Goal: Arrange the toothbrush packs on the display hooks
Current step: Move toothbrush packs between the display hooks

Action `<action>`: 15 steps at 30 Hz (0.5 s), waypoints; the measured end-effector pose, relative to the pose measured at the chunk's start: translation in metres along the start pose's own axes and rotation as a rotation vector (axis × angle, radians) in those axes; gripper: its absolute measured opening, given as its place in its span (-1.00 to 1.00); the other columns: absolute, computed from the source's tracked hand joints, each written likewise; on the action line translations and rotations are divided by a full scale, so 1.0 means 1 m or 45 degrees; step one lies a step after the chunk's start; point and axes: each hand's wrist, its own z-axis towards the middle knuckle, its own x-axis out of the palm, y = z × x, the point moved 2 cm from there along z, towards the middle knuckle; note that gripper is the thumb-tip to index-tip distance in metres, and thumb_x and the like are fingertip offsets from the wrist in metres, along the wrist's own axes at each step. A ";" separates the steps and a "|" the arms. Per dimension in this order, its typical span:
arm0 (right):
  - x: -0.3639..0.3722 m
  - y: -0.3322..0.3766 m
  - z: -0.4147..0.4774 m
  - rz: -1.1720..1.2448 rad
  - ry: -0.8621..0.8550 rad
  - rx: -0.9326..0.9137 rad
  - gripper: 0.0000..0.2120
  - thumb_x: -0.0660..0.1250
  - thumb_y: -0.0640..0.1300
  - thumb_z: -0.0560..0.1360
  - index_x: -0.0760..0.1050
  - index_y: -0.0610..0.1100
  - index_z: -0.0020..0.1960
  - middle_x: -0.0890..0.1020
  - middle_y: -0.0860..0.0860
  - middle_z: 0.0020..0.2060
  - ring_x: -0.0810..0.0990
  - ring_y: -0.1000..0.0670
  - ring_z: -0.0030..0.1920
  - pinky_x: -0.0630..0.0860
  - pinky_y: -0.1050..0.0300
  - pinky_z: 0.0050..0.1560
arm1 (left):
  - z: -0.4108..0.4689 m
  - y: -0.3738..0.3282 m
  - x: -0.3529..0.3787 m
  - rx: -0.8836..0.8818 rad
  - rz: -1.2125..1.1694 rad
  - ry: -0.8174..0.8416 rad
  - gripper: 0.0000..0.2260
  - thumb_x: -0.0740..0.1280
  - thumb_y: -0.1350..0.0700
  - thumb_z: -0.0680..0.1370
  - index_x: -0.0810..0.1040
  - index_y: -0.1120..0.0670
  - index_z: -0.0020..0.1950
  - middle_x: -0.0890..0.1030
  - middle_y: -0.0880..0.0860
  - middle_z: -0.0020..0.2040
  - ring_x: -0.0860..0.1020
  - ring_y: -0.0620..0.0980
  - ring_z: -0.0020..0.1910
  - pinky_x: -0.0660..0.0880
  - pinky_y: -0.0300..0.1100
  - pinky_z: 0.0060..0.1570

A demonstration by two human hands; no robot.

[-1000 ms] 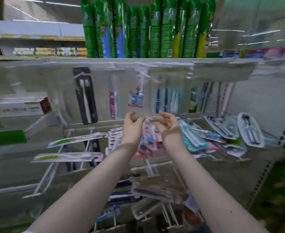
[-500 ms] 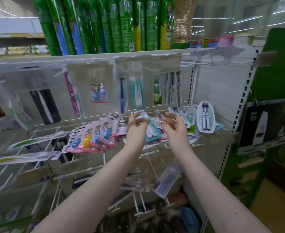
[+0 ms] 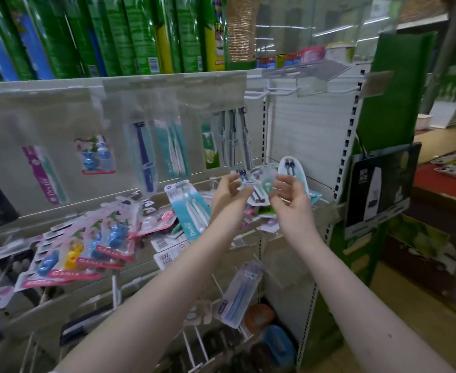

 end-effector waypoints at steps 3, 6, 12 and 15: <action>-0.012 -0.009 0.024 -0.031 -0.031 -0.020 -0.72 0.23 -0.32 0.53 0.35 -0.04 0.16 0.48 0.06 0.08 0.49 0.01 0.16 0.42 0.08 0.25 | 0.018 0.000 0.014 0.044 0.085 -0.007 -0.59 0.31 0.12 0.56 0.36 0.08 0.40 0.47 0.05 0.31 0.46 -0.05 0.20 0.43 -0.34 -0.06; -0.027 -0.022 0.056 -0.102 -0.031 -0.007 -0.71 0.26 -0.31 0.52 0.35 -0.04 0.16 0.48 0.06 0.12 0.46 -0.01 0.22 0.37 0.02 0.33 | 0.035 0.004 0.029 0.090 0.151 -0.007 -0.57 0.33 0.09 0.55 0.34 0.06 0.40 0.45 0.04 0.32 0.43 -0.04 0.25 0.43 -0.21 0.14; -0.051 -0.045 0.112 -0.353 0.047 -0.128 -0.60 0.36 -0.22 0.46 0.37 -0.19 0.27 0.50 -0.04 0.09 0.46 -0.03 0.14 0.33 0.20 0.08 | 0.078 0.017 0.055 0.019 0.394 -0.126 -0.53 0.38 0.05 0.49 0.33 0.08 0.35 0.43 0.07 0.31 0.42 0.04 0.28 0.38 0.02 0.29; -0.059 -0.058 0.137 -0.636 0.096 -0.098 -0.46 0.43 -0.08 0.40 0.34 -0.15 0.31 0.44 -0.11 0.17 0.38 -0.13 0.23 0.30 0.10 0.18 | 0.096 0.024 0.070 -0.041 0.633 -0.215 -0.49 0.40 0.02 0.46 0.31 0.09 0.33 0.40 0.13 0.30 0.41 0.11 0.26 0.39 0.02 0.24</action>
